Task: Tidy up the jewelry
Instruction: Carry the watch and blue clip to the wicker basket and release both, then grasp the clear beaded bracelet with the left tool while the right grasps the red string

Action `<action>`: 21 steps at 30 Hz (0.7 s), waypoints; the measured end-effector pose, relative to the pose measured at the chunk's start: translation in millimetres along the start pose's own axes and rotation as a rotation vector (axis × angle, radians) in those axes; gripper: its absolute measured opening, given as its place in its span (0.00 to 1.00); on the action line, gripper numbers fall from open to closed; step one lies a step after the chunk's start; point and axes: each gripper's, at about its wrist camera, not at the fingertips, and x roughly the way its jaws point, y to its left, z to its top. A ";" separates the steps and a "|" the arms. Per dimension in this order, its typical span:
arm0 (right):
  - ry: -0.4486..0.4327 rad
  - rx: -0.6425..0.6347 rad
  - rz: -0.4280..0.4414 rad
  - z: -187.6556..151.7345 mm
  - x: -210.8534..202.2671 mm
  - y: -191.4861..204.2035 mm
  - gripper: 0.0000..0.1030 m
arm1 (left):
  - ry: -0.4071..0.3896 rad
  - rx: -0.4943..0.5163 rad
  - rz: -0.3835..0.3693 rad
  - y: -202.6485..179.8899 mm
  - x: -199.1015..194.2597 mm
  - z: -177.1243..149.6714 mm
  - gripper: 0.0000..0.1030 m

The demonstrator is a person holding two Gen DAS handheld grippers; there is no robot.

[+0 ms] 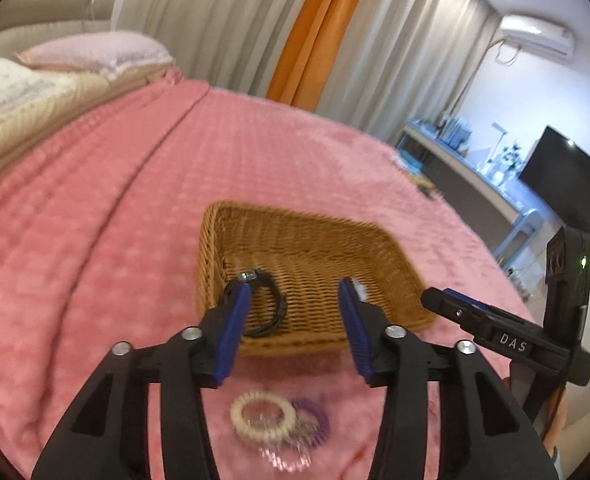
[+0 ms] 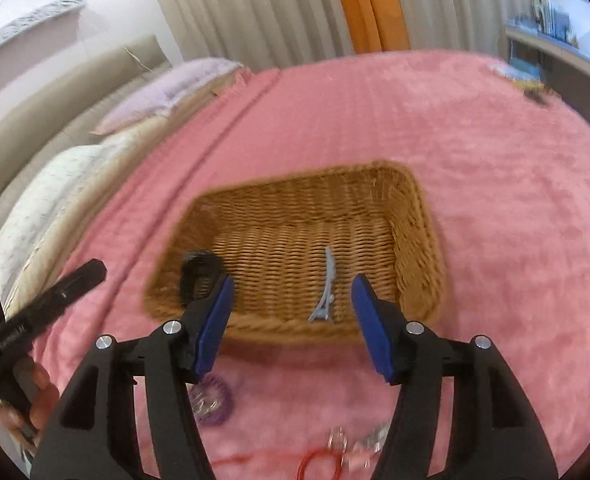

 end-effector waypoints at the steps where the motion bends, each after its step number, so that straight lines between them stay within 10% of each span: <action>1: -0.025 -0.020 -0.008 -5.7 -15.4 5.6 0.56 | -0.021 0.007 -0.007 -3.0 -17.0 -2.5 0.47; 11: -0.110 0.023 -0.047 -56.4 -95.2 8.7 0.59 | -0.118 0.046 -0.057 -20.5 -109.7 -33.5 0.51; 21: 0.013 -0.007 -0.166 -111.3 -60.9 -12.0 0.60 | -0.011 0.052 -0.002 -1.8 -85.7 -96.9 0.63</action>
